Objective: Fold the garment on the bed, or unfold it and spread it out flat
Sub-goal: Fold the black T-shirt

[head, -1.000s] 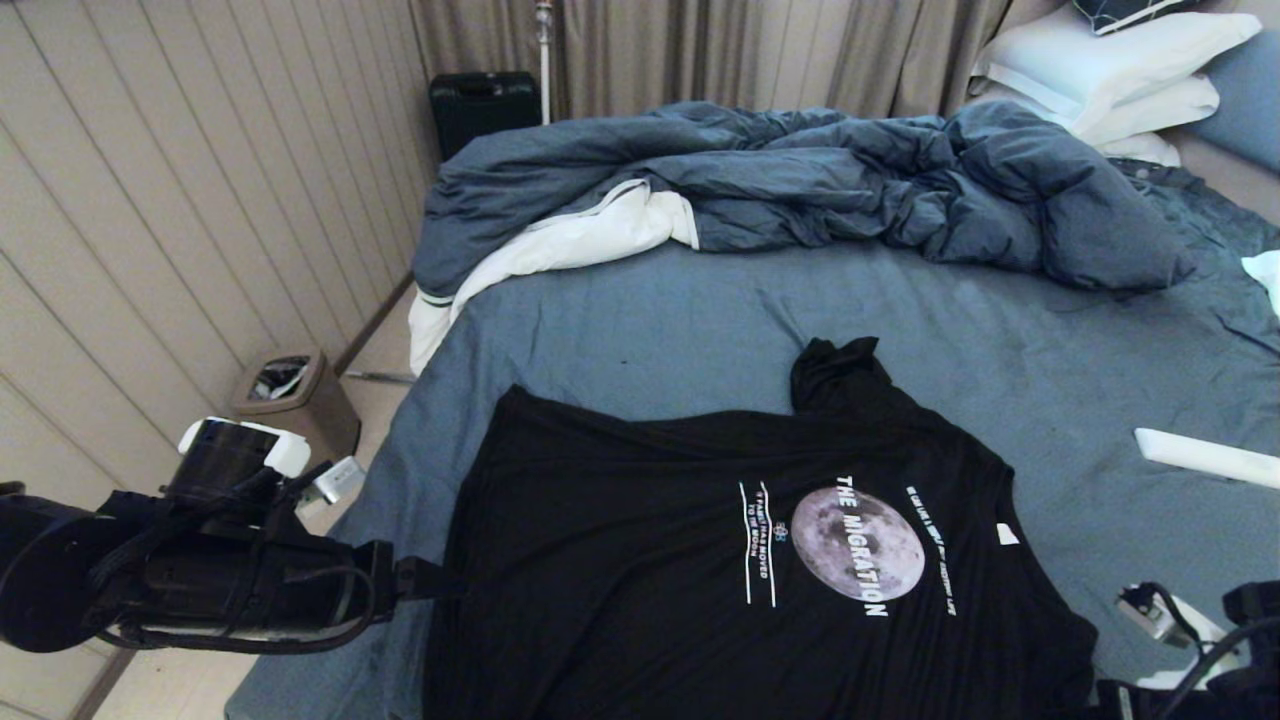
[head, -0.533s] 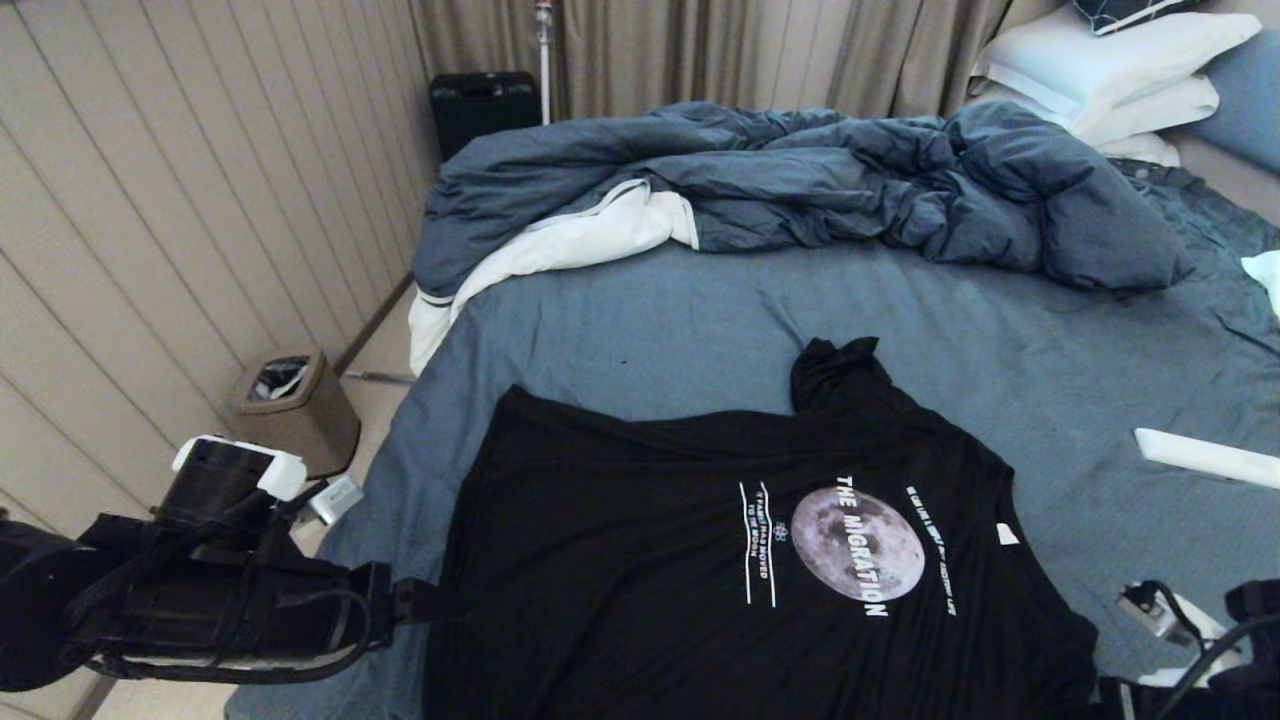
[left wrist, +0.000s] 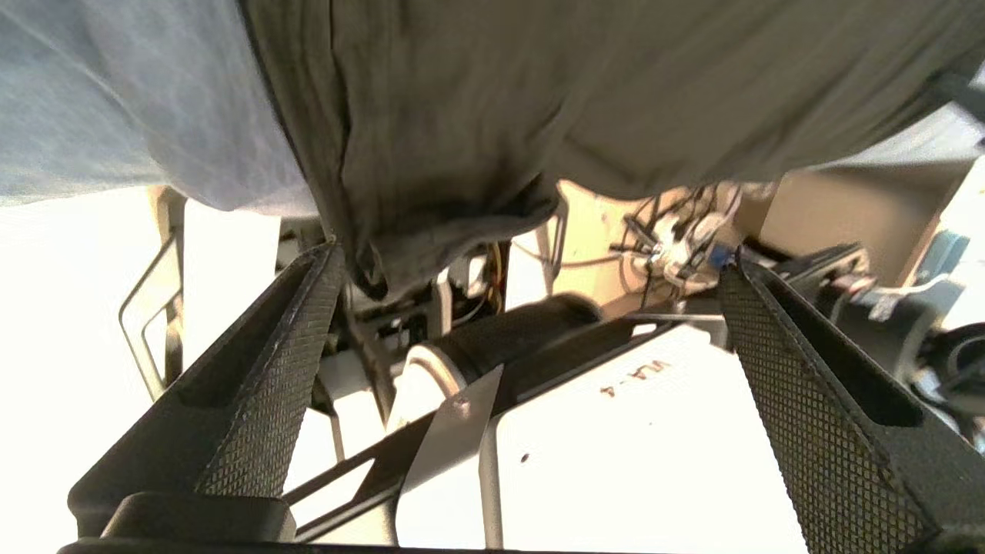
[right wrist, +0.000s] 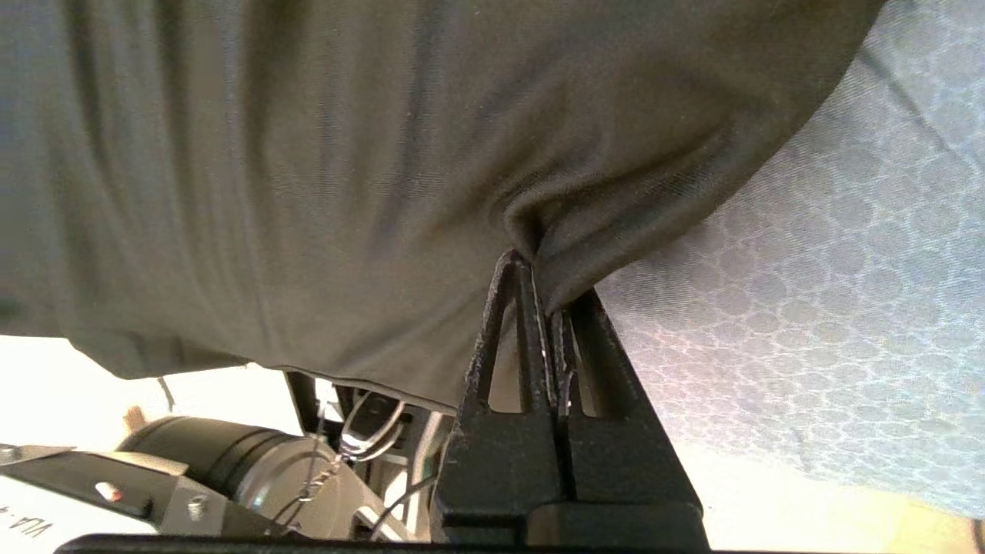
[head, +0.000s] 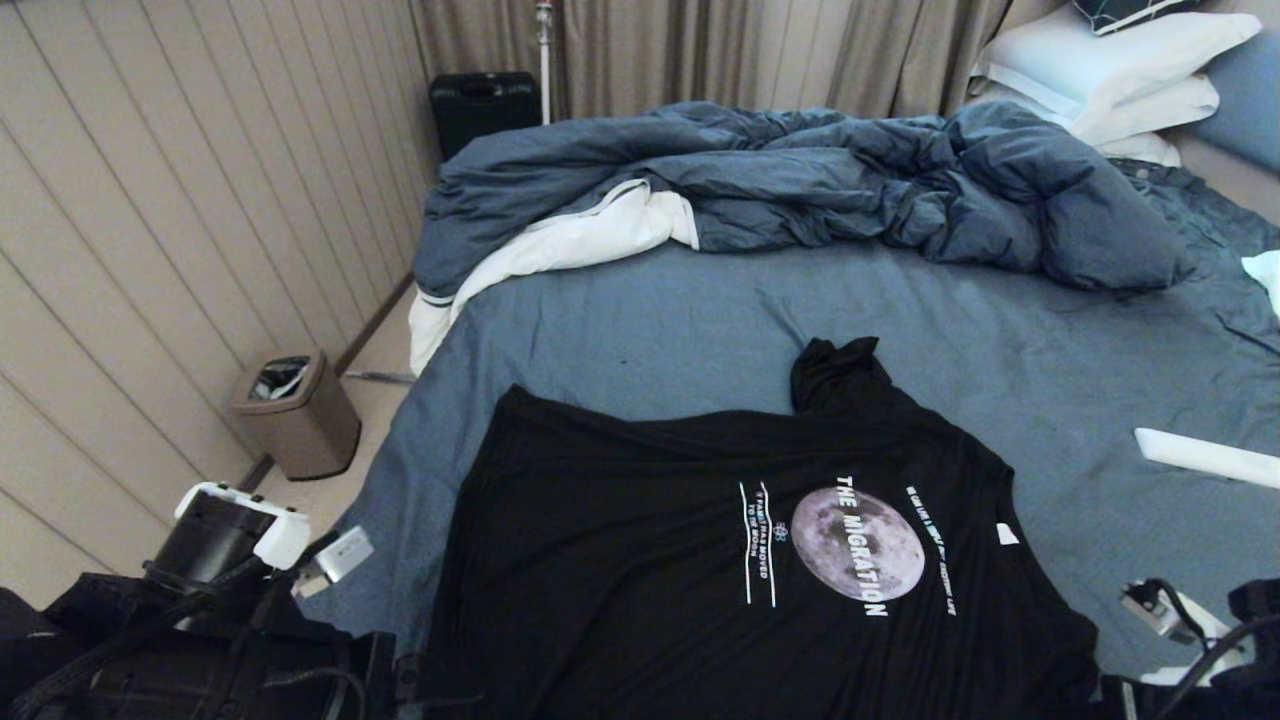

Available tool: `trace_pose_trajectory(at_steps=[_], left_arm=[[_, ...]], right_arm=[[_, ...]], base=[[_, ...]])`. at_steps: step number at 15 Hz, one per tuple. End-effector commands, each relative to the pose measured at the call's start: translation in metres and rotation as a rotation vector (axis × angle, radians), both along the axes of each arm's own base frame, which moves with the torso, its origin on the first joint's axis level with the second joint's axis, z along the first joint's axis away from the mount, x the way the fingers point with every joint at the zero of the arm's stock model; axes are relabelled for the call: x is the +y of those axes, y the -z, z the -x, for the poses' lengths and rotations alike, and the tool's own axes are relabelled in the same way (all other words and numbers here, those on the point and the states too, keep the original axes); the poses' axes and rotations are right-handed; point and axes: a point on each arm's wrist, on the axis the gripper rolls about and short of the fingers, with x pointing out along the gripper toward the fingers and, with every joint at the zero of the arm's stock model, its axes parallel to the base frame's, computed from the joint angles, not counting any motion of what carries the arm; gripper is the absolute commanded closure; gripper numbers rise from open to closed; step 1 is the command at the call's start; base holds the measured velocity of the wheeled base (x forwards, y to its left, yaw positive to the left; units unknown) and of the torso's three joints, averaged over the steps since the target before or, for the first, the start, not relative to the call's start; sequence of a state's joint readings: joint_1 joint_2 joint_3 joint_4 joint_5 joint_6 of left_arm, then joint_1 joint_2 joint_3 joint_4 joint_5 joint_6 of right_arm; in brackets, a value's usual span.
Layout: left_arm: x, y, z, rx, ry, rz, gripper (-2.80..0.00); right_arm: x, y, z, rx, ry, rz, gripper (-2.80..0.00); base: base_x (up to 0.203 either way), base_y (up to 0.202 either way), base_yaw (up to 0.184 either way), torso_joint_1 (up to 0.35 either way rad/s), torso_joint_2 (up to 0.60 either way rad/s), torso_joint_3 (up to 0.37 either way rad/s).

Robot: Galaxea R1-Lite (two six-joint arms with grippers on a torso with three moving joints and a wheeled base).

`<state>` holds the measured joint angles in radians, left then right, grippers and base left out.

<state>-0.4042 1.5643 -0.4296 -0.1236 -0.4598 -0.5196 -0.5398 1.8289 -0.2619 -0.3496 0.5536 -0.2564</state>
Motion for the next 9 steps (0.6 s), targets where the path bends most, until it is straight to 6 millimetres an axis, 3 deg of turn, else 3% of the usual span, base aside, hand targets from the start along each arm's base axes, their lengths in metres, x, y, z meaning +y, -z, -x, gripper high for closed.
trace_pose_trajectory(at_steps=[1, 6, 9], left_arm=[[-0.003, 0.008, -0.002, 0.034, 0.008, -0.013, -2.80], [-0.010, 0.030, -0.019, 0.048, -0.017, -0.069, -2.80], [-0.011, 0.038, -0.014, 0.071, -0.004, -0.085, -2.80]], right_arm=[[-0.001, 0.000, 0.001, -0.010, 0.001, -0.010, 0.00], [0.000, -0.007, 0.002, -0.048, -0.006, -0.005, 0.00], [0.000, -0.007, 0.001, -0.052, -0.009, -0.010, 0.00]], base=[[0.000, 0.000, 0.000, 0.000, 0.00, 0.000], [0.000, 0.000, 0.000, 0.000, 0.00, 0.000], [0.000, 0.000, 0.000, 0.000, 0.00, 0.000]])
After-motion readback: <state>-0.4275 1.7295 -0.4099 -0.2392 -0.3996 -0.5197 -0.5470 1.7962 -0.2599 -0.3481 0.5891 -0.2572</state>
